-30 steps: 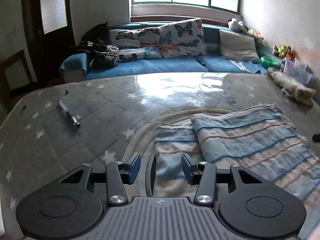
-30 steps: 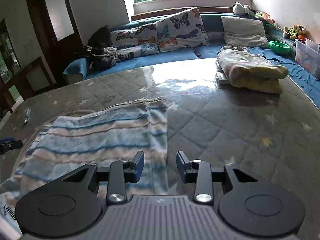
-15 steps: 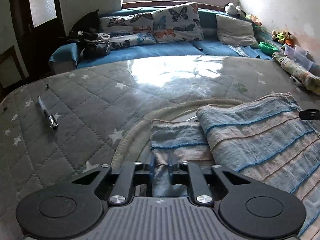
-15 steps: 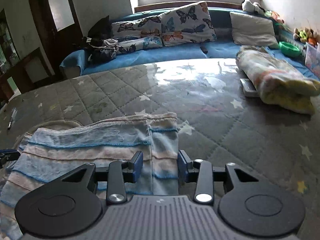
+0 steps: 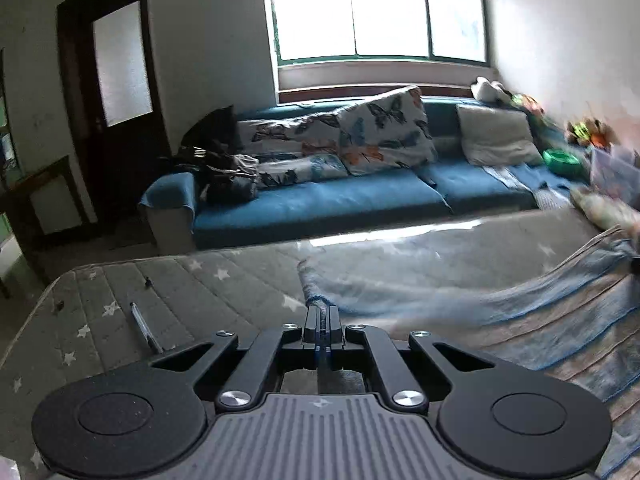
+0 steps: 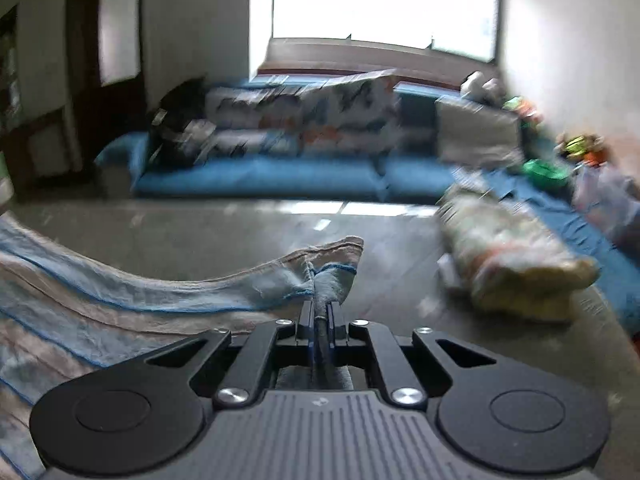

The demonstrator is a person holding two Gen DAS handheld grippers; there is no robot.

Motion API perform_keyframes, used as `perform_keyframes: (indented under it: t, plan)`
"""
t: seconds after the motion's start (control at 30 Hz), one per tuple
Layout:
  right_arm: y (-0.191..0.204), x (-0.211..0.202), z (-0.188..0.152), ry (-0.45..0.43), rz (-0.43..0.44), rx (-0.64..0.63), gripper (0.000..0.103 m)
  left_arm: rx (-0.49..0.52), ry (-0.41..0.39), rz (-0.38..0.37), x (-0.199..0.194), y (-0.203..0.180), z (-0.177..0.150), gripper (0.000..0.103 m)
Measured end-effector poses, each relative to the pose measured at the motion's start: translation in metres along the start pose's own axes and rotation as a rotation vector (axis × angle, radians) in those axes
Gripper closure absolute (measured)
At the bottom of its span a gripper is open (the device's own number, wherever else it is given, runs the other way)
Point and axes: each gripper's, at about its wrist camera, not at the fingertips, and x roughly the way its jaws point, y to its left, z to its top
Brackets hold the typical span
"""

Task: Fold clothes

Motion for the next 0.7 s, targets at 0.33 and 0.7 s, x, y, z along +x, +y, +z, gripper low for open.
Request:
perform_keyframes:
  t: [0.33, 0.7]
  plan:
    - [-0.008, 0.005, -0.017, 0.119, 0.043, -0.045, 0.074, -0.029, 0.108, 0.026, 0.029, 0.001, -0.021, 0.087]
    - [0.026, -0.077, -0.081, 0.226, 0.256, -0.183, 0.060, 0.108, 0.113, -0.177, -0.065, -0.035, -0.077, 0.062]
